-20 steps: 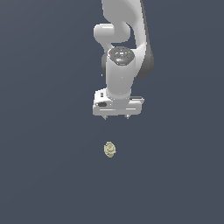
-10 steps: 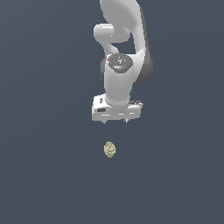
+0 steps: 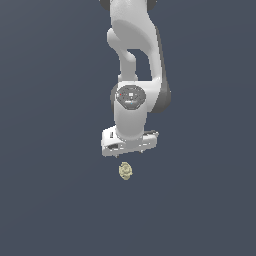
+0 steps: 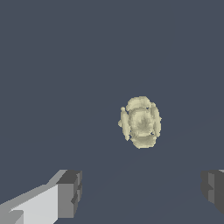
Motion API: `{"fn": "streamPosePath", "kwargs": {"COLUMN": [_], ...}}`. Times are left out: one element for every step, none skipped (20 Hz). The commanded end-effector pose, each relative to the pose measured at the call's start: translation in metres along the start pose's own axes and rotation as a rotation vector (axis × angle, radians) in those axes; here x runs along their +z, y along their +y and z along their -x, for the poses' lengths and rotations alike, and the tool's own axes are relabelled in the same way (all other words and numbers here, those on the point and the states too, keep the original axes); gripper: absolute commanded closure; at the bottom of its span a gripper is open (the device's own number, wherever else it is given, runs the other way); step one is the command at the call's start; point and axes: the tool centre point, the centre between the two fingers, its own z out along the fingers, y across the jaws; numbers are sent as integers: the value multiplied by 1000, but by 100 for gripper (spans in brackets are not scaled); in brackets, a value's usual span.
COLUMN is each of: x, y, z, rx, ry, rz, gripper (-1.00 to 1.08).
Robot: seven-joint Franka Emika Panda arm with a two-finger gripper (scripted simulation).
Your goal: Pick up the object and move it to a goal position.
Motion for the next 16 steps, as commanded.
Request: {"fn": "streamPosePath", "kwargs": {"x": [12,16,20,24,27,30,33,35,37,39,41,42,43,43,43,43], "y": [6,8,10,12,13,15,16,17,18,19,20,20,21,21,21,21], "z": [-10,-14,-17,-19,-22,-24,-26,-27,-29,-30,-31,-32,-32,-32,-33,-32], "rx": [-31,-41,-51,-60,-68,-75,-81,-87,-92,-96,-99,-102,-104,-105,-105,-102], "ry": [2,3,3,4,4,5,5,6,6,7,7,7,7,7,7,6], "rz": [-2,-3,-4,-5,-6,-7,-7,-8,-9,-9,-9,-10,-10,-10,-10,-10], "gripper": [-92,-92,-92,-92,-92,-92,-92,-92,-92,-92,-92,-92,-92,-92,-92,-92]}}
